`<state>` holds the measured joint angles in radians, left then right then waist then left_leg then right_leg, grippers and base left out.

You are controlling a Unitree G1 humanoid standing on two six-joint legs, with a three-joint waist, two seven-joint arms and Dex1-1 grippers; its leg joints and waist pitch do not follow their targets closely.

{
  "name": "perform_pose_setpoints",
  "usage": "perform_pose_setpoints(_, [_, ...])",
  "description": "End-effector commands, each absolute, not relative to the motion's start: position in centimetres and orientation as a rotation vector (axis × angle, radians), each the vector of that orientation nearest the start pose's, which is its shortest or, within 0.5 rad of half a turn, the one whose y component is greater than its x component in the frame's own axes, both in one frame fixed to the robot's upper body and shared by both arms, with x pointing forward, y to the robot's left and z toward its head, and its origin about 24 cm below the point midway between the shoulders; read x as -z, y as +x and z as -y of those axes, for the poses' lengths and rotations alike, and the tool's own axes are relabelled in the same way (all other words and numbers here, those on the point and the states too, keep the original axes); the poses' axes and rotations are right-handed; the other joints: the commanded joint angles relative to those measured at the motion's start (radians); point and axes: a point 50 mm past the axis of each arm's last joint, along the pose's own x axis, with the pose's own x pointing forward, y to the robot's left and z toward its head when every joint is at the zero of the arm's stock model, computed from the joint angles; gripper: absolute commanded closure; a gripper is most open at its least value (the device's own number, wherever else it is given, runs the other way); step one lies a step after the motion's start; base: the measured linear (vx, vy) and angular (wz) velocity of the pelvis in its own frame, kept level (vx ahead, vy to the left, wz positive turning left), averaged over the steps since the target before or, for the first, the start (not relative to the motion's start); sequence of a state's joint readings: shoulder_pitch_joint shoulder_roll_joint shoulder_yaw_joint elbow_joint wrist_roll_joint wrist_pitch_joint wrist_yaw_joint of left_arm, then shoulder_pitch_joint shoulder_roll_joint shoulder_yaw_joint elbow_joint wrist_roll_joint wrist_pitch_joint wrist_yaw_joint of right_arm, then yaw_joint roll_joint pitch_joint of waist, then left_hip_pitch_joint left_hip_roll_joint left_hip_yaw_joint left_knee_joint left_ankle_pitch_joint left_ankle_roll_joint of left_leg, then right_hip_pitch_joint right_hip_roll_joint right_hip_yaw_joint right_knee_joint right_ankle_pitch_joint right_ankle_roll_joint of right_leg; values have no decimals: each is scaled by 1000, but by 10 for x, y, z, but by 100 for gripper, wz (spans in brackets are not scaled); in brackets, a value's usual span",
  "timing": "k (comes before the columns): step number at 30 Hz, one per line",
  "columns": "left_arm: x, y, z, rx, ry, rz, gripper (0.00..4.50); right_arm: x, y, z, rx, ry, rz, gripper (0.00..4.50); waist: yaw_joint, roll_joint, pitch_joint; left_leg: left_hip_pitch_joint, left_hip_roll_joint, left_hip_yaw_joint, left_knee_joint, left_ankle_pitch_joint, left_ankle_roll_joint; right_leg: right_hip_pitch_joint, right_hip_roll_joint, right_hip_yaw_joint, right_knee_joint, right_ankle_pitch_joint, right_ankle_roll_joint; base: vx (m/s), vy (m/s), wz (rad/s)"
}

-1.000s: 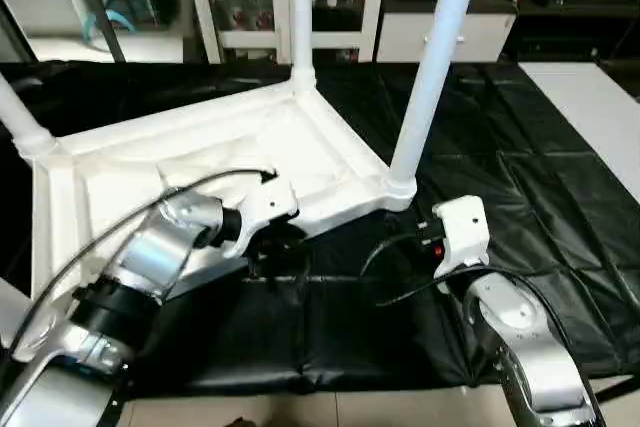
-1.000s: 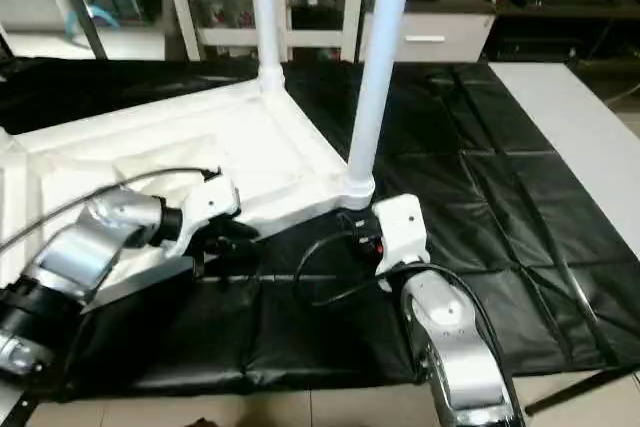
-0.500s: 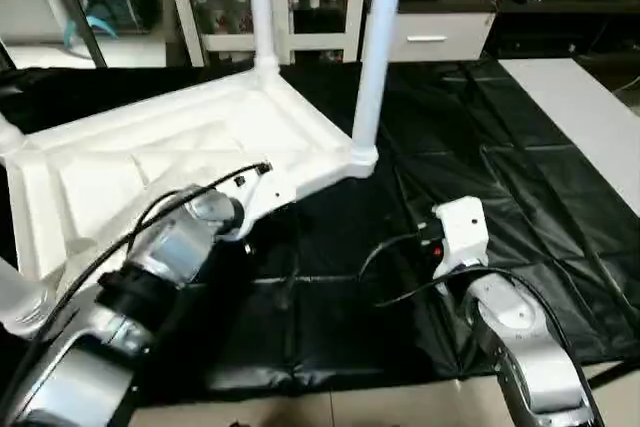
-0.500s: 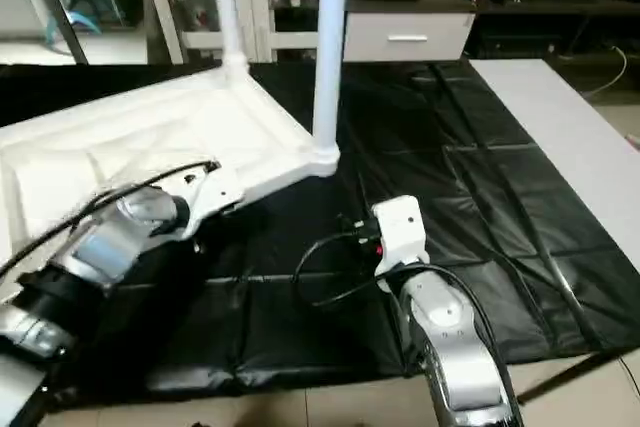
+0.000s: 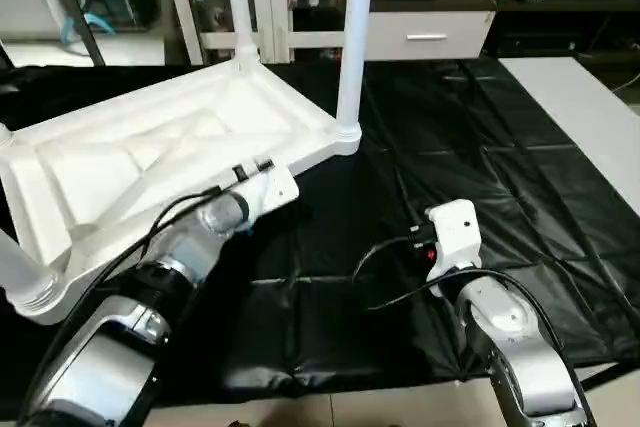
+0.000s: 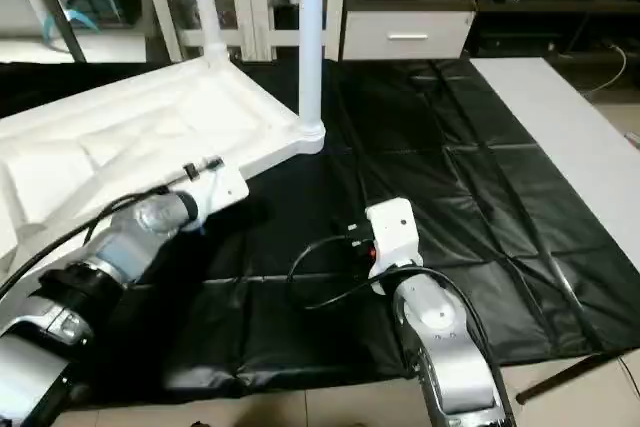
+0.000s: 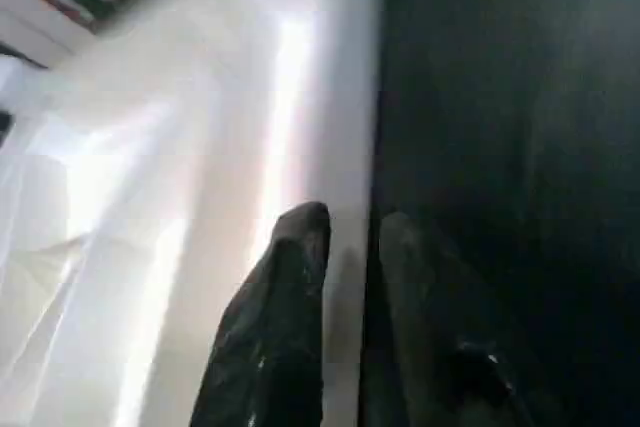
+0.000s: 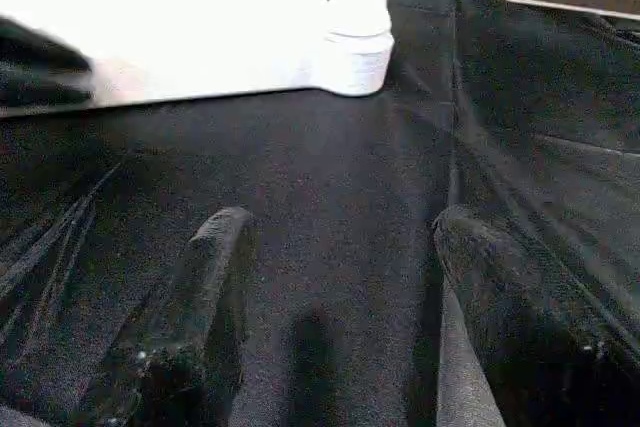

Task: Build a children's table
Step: Rotate leg to tighten

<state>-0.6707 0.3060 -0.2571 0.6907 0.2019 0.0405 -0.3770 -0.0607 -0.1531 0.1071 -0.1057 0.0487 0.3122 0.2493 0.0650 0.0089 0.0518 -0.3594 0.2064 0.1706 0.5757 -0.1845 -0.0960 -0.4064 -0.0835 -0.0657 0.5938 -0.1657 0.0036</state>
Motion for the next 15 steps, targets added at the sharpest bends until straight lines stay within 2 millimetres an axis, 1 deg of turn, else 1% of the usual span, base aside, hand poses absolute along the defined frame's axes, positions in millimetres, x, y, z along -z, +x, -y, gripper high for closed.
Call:
perform_pose_setpoints(1, [-99, 354, -135, 631, 284, -31, 338, -51, 258, 137, -364, -91, -156, 142, 11, 1, -68, 1, 14, -3, -63, -204, 17, 56, -54, 41, -57, -147, -233, 0, 0, 0])
perform_pose_setpoints(2, [-104, 346, -136, 694, 181, -4, 338, -51, 258, 138, -363, -89, -153, 142, 12, 1, -66, -1, 17, 0, -64, -207, 23, 52, -53, 42, -57, -140, -250, 0, 0, 0])
perform_pose_setpoints(3, [-110, 334, -139, 778, 83, 27, 338, -52, 259, 138, -363, -87, -149, 142, 15, -3, -66, 3, 17, 2, -63, -212, 23, 50, -52, 41, -56, -145, -251, 0, 0, 0])
perform_pose_setpoints(4, [-112, 327, -142, 826, 53, 44, 338, -52, 259, 139, -365, -85, -146, 142, 14, -1, -64, -7, 18, 1, -67, -208, 27, 55, -56, 41, -49, -157, -253, 0, 0, 0])
perform_pose_setpoints(5, [-113, 318, -148, 871, 31, 67, 338, -52, 259, 138, -368, -83, -143, 142, 14, 3, -65, 1, 17, 4, -65, -230, 28, 45, -50, 40, -55, -192, -235, 0, 0, 0])
perform_pose_setpoints(6, [-114, 316, -150, 881, 28, 73, 338, -53, 259, 138, -369, -82, -142, 142, 10, 3, -64, -2, 16, 4, -65, -232, 31, 45, -47, 41, -57, -201, -223, 0, 0, 0])
perform_pose_setpoints(7, [-110, 301, -164, 950, 17, 40, 338, -54, 259, 137, -391, -81, -133, 142, 9, 3, -61, 1, 15, 7, -66, -244, 29, 41, -42, 41, -61, -223, -202, 0, 0, 0])
perform_pose_setpoints(8, [-107, 286, -177, 1006, -15, -6, 338, -55, 260, 136, -412, -85, -125, 142, 6, 5, -61, -7, 18, -1, -73, -245, 19, 50, -48, 41, -55, -243, -185, 0, 0, 0])
perform_pose_setpoints(9, [-107, 286, -177, 1006, -15, -6, 338, -55, 260, 136, -412, -85, -125, 142, 2, 7, -57, -1, 17, 2, -74, -263, 12, 40, -42, 42, -60, -272, -174, 0, 0, 0])
perform_pose_setpoints(10, [-105, 272, -193, 1034, -45, -56, 338, -56, 260, 136, -423, -87, -119, 142, 0, 8, -56, 3, 15, 4, -72, -274, 8, 36, -38, 42, -61, -282, -170, 0, 0, 0])
perform_pose_setpoints(11, [-103, 261, -206, 1045, -32, -101, 338, -57, 261, 136, -430, -84, -117, 142, 0, 9, -58, 4, 17, 2, -72, -267, 4, 37, -41, 45, -57, -263, -174, 0, 0, 0])
perform_pose_setpoints(12, [-102, 253, -219, 1031, -4, -131, 338, -57, 262, 137, -436, -91, -115, 142, -3, 7, -54, 2, 17, 1, -75, -282, 2, 37, -39, 44, -58, -273, -169, 0, 0, 0])
perform_pose_setpoints(13, [-101, 248, -226, 1020, 16, -148, 338, -57, 262, 137, -441, -96, -115, 142, -8, -5, -52, -1, 16, 3, -78, -290, 5, 38, -36, 43, -62, -296, -158, 0, 0, 0])
perform_pose_setpoints(14, [-103, 240, -236, 1004, 29, -166, 338, -57, 263, 137, -442, -97, -115, 142, -6, -5, -50, 5, 16, 3, -78, -312, 2, 33, -37, 44, -67, -353, -141, 0, 0, 0])
perform_pose_setpoints(15, [-105, 231, -249, 973, 40, -181, 338, -57, 264, 136, -444, -95, -116, 142, -4, 1, -50, 8, 17, 1, -77, -316, -1, 31, -39, 46, -66, -356, -141, 0, 0, 0])
